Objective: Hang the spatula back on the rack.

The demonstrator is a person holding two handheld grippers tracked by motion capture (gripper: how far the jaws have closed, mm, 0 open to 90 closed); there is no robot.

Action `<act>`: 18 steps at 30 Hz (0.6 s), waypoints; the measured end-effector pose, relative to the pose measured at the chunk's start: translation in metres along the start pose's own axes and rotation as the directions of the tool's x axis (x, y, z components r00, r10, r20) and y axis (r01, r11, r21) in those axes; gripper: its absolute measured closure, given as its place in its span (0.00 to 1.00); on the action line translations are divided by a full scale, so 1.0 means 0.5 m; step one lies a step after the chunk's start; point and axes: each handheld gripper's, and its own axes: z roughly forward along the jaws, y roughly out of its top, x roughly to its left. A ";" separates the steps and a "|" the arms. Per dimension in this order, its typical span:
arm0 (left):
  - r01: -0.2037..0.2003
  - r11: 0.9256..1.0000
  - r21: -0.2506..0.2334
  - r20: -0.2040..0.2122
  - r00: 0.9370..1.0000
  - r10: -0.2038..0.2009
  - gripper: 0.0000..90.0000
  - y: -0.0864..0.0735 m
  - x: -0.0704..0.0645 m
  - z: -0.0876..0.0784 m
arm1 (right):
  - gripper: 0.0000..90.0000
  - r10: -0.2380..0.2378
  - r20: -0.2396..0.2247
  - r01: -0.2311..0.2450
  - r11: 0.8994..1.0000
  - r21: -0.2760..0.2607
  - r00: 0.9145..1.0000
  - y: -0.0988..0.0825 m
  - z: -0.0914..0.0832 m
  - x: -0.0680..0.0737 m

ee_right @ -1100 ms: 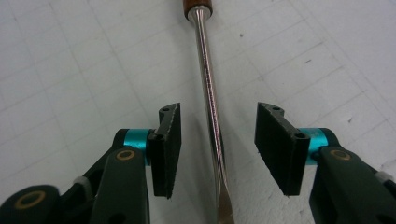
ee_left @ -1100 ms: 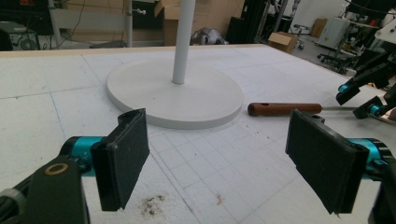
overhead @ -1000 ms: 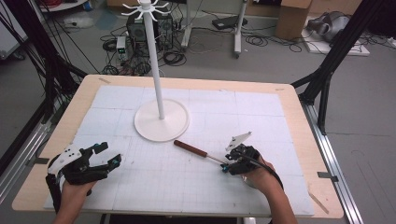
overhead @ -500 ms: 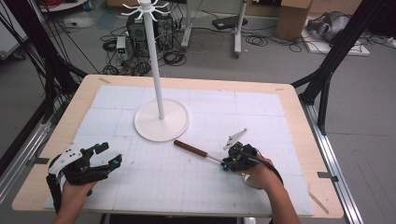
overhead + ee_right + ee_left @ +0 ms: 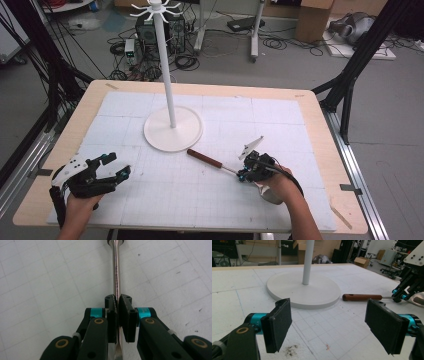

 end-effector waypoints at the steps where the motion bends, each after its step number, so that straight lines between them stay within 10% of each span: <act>1: 0.001 1.000 -0.001 0.001 1.000 -0.001 0.24 0.000 0.000 0.000 | 0.94 -0.002 0.004 0.002 1.000 0.000 1.000 0.000 0.000 0.001; 18: 0.009 1.000 -0.012 -0.003 1.000 -0.009 0.24 0.002 -0.002 0.000 | 0.94 0.063 -0.032 -0.067 0.987 -0.147 0.998 -0.013 -0.028 0.012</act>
